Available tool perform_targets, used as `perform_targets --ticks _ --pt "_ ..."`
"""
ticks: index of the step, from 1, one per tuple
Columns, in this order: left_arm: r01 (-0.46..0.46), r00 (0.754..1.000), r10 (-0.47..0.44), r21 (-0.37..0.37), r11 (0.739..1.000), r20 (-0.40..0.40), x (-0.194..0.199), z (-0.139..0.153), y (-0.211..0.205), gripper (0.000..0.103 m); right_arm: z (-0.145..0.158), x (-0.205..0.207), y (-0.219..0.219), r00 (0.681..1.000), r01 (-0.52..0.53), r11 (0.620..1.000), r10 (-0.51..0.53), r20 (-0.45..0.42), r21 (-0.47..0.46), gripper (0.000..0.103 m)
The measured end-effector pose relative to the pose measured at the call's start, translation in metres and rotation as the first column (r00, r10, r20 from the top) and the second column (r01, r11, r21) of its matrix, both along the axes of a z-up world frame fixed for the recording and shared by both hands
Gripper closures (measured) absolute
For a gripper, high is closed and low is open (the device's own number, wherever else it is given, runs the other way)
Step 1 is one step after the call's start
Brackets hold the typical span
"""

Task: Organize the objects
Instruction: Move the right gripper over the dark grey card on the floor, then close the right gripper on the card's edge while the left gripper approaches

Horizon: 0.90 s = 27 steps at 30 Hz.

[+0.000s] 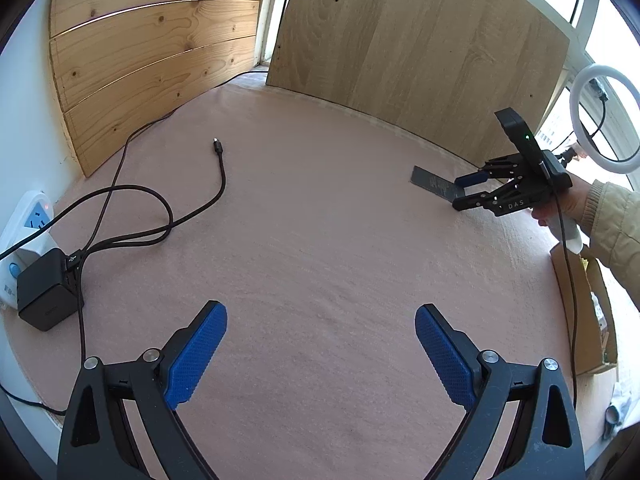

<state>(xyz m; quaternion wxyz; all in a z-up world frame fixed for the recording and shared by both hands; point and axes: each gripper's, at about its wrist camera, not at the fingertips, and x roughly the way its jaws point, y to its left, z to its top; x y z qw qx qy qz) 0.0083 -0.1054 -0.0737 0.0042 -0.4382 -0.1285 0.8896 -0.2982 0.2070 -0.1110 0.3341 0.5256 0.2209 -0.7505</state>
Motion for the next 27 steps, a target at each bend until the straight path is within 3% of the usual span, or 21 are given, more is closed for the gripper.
perform_targets --ticks 1,6,11,15,18,20,22,24,27 --pt "0.001 1.0 -0.001 0.003 1.0 0.0 0.002 0.0 0.0 0.006 0.001 0.002 0.0 1.0 0.012 1.0 -0.012 0.0 -0.005 0.055" --pt "-0.001 1.0 0.001 0.014 1.0 0.015 0.013 -0.004 0.0 0.006 0.002 0.012 -0.005 0.998 0.06 0.998 -0.06 -0.005 0.011 0.056" --pt "0.036 0.999 -0.036 0.024 0.999 -0.015 0.019 -0.005 0.0 0.006 0.003 0.045 -0.024 0.999 0.037 0.999 -0.038 0.019 0.038 0.056" --pt "0.16 0.983 -0.159 0.007 0.987 -0.09 0.02 -0.006 0.004 0.006 0.003 0.094 -0.057 0.999 0.002 0.997 -0.005 0.033 0.082 0.056" --pt "0.325 0.94 -0.327 -0.035 0.945 -0.097 0.02 -0.009 0.015 0.006 0.003 0.141 -0.081 0.998 0.015 0.996 -0.019 0.053 0.092 0.056" --pt "0.446 0.888 -0.451 -0.073 0.892 -0.087 0.021 -0.012 0.026 0.006 0.003 0.177 -0.099 0.998 0.005 0.996 -0.01 0.062 0.088 0.056" --pt "0.584 0.802 -0.593 -0.118 0.803 -0.069 0.025 -0.014 0.043 0.006 0.003 0.213 -0.112 0.998 0.011 0.998 -0.016 0.066 0.07 0.056" --pt "0.715 0.678 -0.733 -0.183 0.675 -0.059 0.036 -0.015 0.066 0.007 0.004 0.246 -0.12 0.998 0.02 0.998 -0.023 0.062 0.055 0.056" --pt "0.866 0.454 -0.891 -0.225 0.447 -0.019 0.058 -0.024 0.101 0.007 0.004 0.289 -0.121 0.998 0.025 0.999 -0.028 0.06 0.041 0.056"
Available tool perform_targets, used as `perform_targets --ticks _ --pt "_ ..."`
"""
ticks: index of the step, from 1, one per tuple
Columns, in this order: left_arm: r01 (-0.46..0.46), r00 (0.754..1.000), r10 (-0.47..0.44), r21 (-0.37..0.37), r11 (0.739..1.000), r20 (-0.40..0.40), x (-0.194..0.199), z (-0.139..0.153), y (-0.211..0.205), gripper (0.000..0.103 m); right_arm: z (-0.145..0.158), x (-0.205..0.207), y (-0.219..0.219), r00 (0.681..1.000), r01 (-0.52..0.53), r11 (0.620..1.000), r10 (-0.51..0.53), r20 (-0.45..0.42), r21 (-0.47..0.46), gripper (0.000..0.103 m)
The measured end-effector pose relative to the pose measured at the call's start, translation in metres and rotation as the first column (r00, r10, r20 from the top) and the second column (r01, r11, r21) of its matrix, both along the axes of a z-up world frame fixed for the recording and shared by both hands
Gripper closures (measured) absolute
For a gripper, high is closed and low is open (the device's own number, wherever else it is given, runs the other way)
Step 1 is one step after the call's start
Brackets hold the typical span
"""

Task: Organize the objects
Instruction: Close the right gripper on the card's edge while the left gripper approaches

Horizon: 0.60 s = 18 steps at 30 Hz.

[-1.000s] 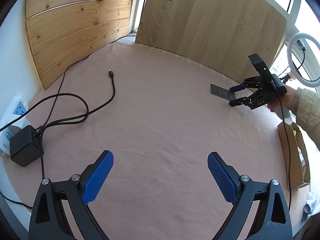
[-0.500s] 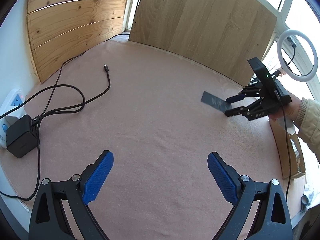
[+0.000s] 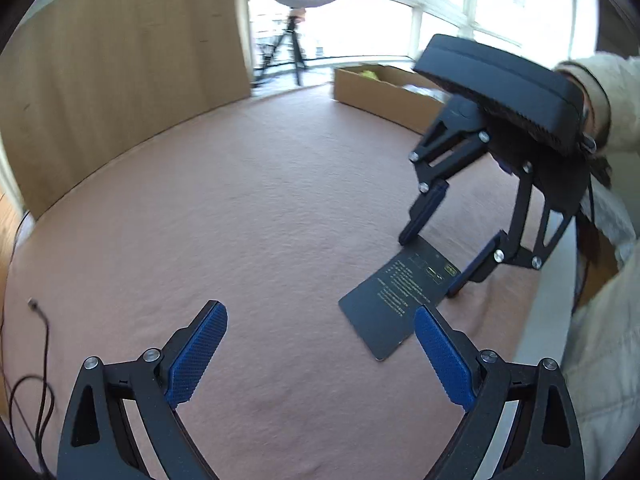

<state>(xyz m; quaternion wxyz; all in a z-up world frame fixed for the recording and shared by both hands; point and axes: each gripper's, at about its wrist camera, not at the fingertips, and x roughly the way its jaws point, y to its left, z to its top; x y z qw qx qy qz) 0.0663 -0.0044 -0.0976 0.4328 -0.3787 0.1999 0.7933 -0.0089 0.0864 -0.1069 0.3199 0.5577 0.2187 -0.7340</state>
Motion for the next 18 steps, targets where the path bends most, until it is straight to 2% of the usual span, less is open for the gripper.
perform_targets --ticks 3,6,14,18 --pt "0.19 0.982 -0.19 -0.053 0.98 0.018 0.018 -0.013 0.03 0.012 0.0 0.031 0.004 0.999 -0.035 0.999 0.035 -0.019 -0.002 0.056" --pt "0.286 0.958 -0.283 -0.11 0.952 0.047 0.025 -0.024 0.051 0.018 0.0 0.041 0.011 0.996 -0.082 0.997 0.082 -0.028 -0.008 0.056" --pt "0.331 0.94 -0.325 -0.046 0.942 0.106 0.025 -0.023 0.055 0.027 0.002 0.039 0.015 0.968 -0.248 0.968 0.246 -0.048 -0.03 0.056" --pt "0.325 0.942 -0.32 -0.038 0.945 0.107 0.017 -0.02 0.039 0.048 0.002 0.031 0.012 0.959 -0.278 0.96 0.275 -0.064 -0.039 0.056"
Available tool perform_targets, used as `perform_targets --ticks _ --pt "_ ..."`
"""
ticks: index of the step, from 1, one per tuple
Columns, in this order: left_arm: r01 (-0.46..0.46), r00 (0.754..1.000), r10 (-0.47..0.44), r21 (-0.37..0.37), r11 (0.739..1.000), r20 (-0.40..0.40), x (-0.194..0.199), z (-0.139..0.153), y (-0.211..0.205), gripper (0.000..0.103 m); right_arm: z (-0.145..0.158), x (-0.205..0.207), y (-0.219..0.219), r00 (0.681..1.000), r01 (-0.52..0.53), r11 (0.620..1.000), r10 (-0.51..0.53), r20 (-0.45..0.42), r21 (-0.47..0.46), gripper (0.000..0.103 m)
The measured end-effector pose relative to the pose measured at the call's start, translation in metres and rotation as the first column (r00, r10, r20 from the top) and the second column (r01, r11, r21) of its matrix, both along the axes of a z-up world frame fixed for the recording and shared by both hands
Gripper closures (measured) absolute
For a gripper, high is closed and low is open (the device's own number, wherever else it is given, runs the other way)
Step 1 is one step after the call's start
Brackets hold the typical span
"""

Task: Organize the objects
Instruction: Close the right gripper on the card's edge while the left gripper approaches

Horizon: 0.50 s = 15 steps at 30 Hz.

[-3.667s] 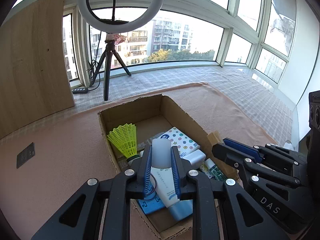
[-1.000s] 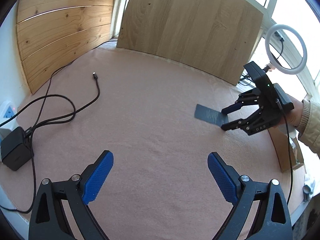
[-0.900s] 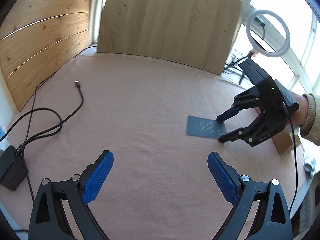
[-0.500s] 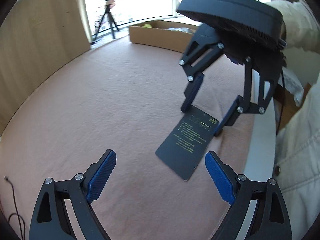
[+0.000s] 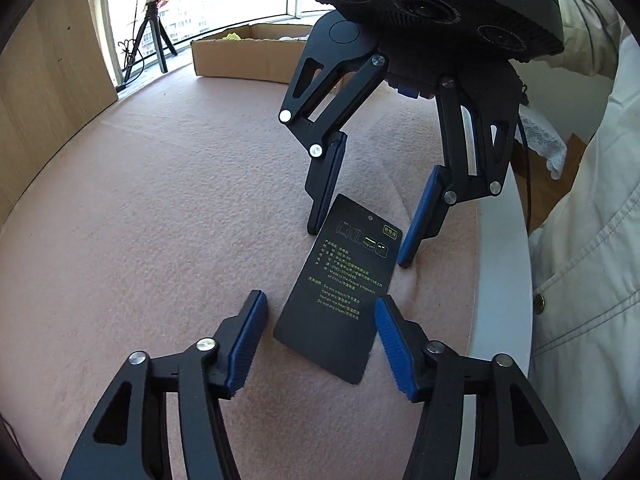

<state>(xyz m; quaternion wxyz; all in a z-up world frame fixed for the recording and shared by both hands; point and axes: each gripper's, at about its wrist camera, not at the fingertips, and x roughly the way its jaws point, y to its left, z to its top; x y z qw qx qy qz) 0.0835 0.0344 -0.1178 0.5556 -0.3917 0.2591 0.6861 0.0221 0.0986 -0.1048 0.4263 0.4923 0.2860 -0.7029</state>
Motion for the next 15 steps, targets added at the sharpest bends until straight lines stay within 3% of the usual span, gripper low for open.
perform_targets --ticks 3,5,6,7,11,15 --pt "-0.034 0.999 0.034 -0.01 0.999 -0.018 -0.008 0.001 -0.012 0.047 0.0 -0.012 -0.003 1.0 0.005 1.0 -0.005 -0.003 -0.02 0.056" --pt "-0.054 0.998 0.054 -0.021 0.998 -0.025 -0.01 0.001 -0.021 0.036 0.001 -0.02 -0.006 1.0 0.002 1.0 -0.002 -0.008 -0.027 0.056" --pt "-0.059 0.998 0.058 -0.036 0.998 -0.038 -0.01 0.0 -0.023 0.024 0.001 -0.024 -0.006 1.0 -0.005 1.0 0.005 -0.008 -0.028 0.056" --pt "-0.052 0.998 0.05 -0.04 0.998 -0.05 -0.009 -0.001 -0.025 0.023 0.0 -0.026 -0.008 1.0 -0.016 1.0 0.015 -0.007 -0.026 0.056" --pt "0.03 0.996 -0.035 -0.054 0.998 -0.083 0.006 0.0 -0.018 0.023 -0.004 -0.022 -0.011 0.999 -0.046 0.999 0.046 -0.002 0.018 0.056" --pt "0.08 0.993 -0.084 -0.047 0.996 -0.082 0.013 0.002 -0.018 0.03 -0.004 -0.013 -0.003 0.998 -0.058 0.998 0.059 -0.008 0.028 0.056"
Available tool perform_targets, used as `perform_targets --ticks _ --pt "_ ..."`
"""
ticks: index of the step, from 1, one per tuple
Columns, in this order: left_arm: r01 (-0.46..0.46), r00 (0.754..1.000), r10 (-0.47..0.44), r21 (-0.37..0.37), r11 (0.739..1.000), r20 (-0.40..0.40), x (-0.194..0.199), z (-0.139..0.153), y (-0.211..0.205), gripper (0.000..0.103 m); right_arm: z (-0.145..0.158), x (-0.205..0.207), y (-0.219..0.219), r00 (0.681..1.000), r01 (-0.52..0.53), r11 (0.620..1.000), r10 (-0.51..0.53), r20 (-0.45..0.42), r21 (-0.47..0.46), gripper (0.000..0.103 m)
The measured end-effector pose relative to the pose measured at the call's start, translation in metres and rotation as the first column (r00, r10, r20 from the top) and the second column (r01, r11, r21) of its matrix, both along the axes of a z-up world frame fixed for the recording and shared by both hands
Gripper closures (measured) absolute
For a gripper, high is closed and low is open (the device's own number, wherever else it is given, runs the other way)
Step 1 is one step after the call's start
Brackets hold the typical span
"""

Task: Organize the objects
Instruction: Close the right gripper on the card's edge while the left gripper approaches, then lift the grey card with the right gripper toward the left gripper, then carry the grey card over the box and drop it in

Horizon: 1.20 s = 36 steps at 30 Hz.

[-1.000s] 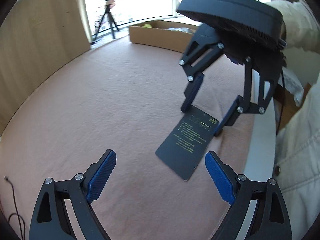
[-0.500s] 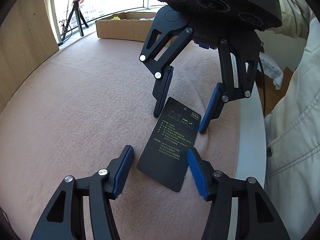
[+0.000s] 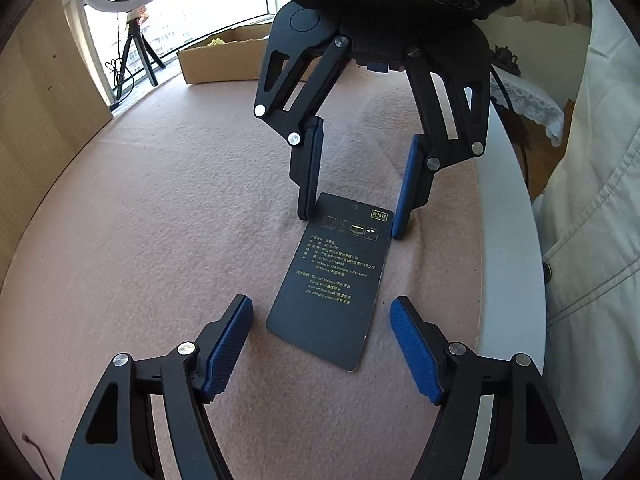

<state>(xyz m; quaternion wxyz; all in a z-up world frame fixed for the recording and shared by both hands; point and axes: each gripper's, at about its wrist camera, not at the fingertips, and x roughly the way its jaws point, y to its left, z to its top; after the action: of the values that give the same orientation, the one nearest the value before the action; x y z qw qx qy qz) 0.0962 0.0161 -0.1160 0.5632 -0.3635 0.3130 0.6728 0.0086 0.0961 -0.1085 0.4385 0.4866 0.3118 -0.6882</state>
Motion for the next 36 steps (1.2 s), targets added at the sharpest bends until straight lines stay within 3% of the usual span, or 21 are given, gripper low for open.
perform_targets --ticks 4,15,26,36 --pt "0.011 1.0 -0.012 0.016 1.0 0.013 0.0 0.002 -0.003 0.046 0.0 -0.008 -0.001 1.0 0.024 1.0 -0.024 0.018 -0.001 0.057" --pt "0.019 0.999 -0.019 -0.013 1.0 0.03 -0.003 0.004 0.008 0.047 0.003 -0.016 0.0 1.0 0.027 1.0 -0.026 0.011 -0.01 0.058" --pt "0.026 0.999 -0.026 -0.002 1.0 -0.042 -0.008 0.051 0.016 0.047 0.036 -0.006 0.003 0.998 0.025 0.999 -0.026 -0.06 -0.031 0.058" --pt "0.02 0.994 -0.027 -0.067 0.998 -0.107 -0.013 0.092 0.104 0.048 0.061 0.008 0.054 0.99 -0.003 1.0 -0.001 -0.141 -0.029 0.058"
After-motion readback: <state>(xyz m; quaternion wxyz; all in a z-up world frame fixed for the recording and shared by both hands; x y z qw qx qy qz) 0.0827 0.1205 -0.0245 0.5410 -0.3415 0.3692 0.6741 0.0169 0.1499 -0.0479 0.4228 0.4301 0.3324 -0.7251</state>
